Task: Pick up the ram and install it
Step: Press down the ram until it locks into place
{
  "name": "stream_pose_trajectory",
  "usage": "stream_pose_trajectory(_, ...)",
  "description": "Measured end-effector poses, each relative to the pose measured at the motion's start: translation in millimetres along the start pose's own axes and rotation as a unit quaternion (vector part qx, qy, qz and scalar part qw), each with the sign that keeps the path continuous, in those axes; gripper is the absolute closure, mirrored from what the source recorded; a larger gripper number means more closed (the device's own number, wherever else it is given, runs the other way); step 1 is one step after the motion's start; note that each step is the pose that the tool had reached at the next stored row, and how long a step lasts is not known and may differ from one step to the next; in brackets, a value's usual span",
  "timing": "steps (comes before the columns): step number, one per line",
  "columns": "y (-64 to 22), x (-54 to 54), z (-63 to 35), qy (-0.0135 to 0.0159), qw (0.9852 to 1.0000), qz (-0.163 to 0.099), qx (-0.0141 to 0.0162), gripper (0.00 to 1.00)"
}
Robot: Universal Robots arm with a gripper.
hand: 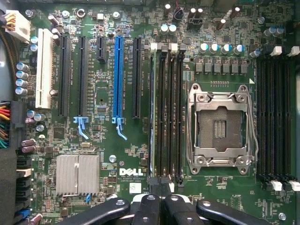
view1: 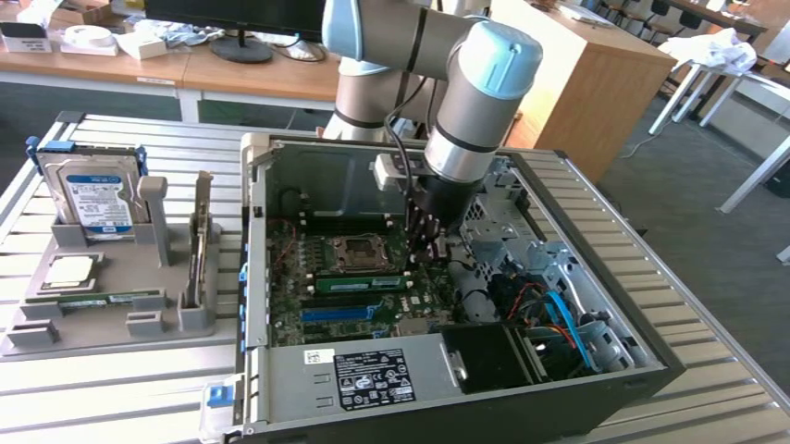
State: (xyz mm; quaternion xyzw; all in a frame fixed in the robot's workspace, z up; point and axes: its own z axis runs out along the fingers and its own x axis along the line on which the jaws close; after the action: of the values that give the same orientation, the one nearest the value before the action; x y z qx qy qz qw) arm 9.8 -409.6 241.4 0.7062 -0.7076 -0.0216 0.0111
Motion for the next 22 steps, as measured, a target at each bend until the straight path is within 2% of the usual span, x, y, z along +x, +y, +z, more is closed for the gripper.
stream_pose_trajectory(12,-0.3,0.1,7.8,0.0,1.0,0.0,0.0,0.9)
stream_pose_trajectory(22,-0.3,-0.7,9.2,-0.0001,1.0,0.0,0.0,0.9)
